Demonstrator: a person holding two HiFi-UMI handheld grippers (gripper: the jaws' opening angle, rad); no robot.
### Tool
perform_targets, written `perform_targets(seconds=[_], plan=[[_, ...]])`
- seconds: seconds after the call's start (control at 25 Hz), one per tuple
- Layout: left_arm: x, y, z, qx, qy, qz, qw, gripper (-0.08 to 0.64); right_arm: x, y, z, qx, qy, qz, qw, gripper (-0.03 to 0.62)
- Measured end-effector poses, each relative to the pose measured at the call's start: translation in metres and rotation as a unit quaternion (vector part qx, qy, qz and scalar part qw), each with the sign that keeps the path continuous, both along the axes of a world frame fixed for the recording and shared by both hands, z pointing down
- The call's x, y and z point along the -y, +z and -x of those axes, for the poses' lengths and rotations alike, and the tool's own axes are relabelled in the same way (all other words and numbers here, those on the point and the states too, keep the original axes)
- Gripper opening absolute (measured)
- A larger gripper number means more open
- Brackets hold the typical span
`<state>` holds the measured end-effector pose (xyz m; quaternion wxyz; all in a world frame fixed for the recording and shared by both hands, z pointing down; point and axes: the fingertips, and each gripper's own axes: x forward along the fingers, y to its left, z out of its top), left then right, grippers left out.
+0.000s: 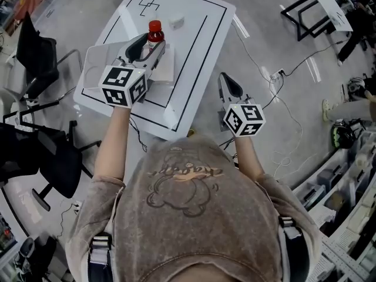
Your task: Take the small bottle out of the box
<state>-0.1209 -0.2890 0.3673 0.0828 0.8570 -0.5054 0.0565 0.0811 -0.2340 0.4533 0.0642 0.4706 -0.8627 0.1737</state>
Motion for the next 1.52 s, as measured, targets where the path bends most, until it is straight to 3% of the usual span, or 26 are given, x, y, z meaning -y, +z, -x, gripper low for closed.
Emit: perform_targets(seconds=[0.2, 0.4, 0.8, 1.52], plan=[[-0.023, 0.003, 0.021, -0.027, -0.033, -0.039, 0.9983, 0.204, 0.002, -0.003, 0.012, -0.007, -0.015, -0.010, 1.000, -0.003], [-0.041, 0.017, 0.034, -0.044, -0.051, -0.050, 0.9965, 0.204, 0.002, -0.003, 0.019, -0.010, -0.023, -0.015, 1.000, -0.003], [-0.060, 0.051, 0.041, -0.060, -0.070, -0.028, 0.9954, 0.204, -0.001, 0.002, 0.016, -0.010, -0.020, -0.017, 1.000, -0.003], [-0.066, 0.098, 0.046, -0.047, -0.081, 0.013, 0.9955, 0.202, -0.003, 0.010, 0.017, -0.012, -0.013, -0.017, 1.000, -0.003]])
